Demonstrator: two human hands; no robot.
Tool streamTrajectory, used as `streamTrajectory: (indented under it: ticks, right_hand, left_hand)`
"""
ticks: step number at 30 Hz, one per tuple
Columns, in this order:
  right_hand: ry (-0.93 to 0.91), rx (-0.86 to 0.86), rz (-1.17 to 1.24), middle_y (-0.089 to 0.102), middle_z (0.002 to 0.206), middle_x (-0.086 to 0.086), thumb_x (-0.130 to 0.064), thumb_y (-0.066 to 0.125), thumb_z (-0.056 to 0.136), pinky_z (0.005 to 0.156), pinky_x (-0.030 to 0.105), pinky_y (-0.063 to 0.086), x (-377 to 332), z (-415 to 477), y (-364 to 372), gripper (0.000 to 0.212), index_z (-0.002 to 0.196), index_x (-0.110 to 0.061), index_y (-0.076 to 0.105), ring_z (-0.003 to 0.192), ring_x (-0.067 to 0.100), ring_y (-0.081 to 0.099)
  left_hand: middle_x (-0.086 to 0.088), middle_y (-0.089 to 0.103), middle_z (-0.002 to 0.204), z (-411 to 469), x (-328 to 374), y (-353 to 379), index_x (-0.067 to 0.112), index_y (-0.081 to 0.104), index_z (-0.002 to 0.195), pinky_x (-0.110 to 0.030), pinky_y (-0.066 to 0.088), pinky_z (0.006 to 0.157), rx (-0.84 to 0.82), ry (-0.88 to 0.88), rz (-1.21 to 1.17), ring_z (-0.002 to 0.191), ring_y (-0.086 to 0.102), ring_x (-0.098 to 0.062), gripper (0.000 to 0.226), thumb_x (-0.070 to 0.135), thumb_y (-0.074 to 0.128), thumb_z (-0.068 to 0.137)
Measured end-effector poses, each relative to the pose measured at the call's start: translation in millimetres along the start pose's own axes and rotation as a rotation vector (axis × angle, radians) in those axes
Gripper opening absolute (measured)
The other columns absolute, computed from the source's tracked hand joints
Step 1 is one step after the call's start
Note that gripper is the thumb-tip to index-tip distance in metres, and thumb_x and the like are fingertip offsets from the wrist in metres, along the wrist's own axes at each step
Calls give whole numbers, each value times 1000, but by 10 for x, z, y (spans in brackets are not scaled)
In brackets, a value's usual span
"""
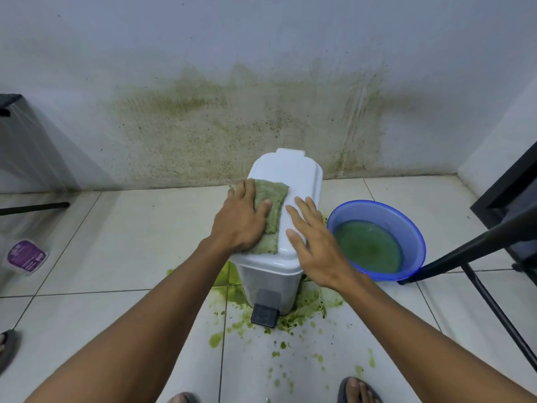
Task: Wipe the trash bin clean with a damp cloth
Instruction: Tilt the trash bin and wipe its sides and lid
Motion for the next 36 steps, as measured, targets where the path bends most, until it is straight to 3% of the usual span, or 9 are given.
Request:
streamTrajectory:
  ticks: [3, 5, 8, 12, 16, 25, 29, 32, 36]
  right_hand:
    - [-18, -33, 63, 10, 167, -8, -37, 30, 104, 126, 30, 0, 92, 89, -26, 54, 154, -21, 36, 154, 5, -10]
    - [-20, -66, 60, 12, 168, -4, -32, 32, 106, 128, 38, 3, 125, 198, -93, 51, 153, -14, 38, 155, 8, -7]
    - [-6, -145, -25, 6, 168, -4, -38, 40, 106, 127, 42, 3, 36, 218, -196, 59, 157, -11, 29, 154, 7, -7]
    - [-163, -224, -242, 1, 166, -2, -62, 68, 83, 127, 32, -1, -84, -91, -209, 108, 160, -10, 14, 155, 9, -5]
    - [-289, -96, -345, 28, 162, 16, -17, 76, 76, 121, 55, 26, -7, -107, -101, 90, 153, 1, 32, 154, 31, 17]
    - [-357, -55, -261, 47, 148, 23, -5, 83, 60, 109, 64, 39, 46, -22, -180, 85, 139, 5, 53, 144, 41, 35]
    - [-332, -8, -168, 51, 146, 17, -7, 83, 56, 112, 52, 43, -76, 97, -362, 83, 136, -1, 59, 141, 31, 41]
    - [-307, 22, -35, 61, 138, 12, -14, 79, 51, 112, 38, 45, -206, 336, -618, 79, 129, -4, 67, 135, 21, 52]
    - [-130, -143, 134, 63, 137, 0, -7, 94, 52, 114, 26, 41, -245, 655, -838, 81, 129, -12, 68, 133, 4, 52]
  left_hand:
    - [1, -5, 171, -304, 56, 30, 20, 3, 164, -37, -1, 127, -6, 162, 139, 157, -12, -19, 67, 52, 23, 108]
    - [5, -7, 171, -463, 68, 42, 23, 3, 164, -32, -9, 125, -1, 235, 173, 155, -17, -13, 66, 52, 21, 108]
    - [10, -2, 170, -414, 8, 21, 27, 10, 164, -35, 2, 128, -4, 193, 84, 156, -12, -9, 64, 54, 25, 107]
    - [12, 6, 170, -322, -12, 33, 28, 20, 163, -37, 12, 127, 62, 117, -59, 157, -5, -10, 62, 51, 34, 107]
    - [10, 9, 170, -332, -38, 39, 25, 24, 162, -33, 7, 127, 59, 128, -128, 157, -3, -11, 62, 48, 39, 107]
    - [6, 11, 171, -365, 0, 20, 23, 28, 161, -33, 6, 126, 52, 104, -197, 158, 0, -15, 61, 46, 41, 107]
    - [3, 28, 167, -294, 89, -150, 24, 41, 155, -42, 19, 126, 83, 134, -187, 155, 18, -19, 56, 50, 38, 105]
    - [3, 63, 132, -173, 212, -413, 19, 68, 122, -47, 44, 103, 169, 173, -208, 123, 54, -22, 45, 46, 38, 101]
    - [-4, 75, 99, -38, 191, -566, 9, 70, 90, -48, 51, 90, 229, 96, -309, 97, 65, -25, 43, 42, 44, 98]
Point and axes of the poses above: each hand's wrist, its own z-axis towards the middle knuckle, its own y-axis out of the palm, x = y × z, the point moved 3 cm from there along z, towards the middle knuckle
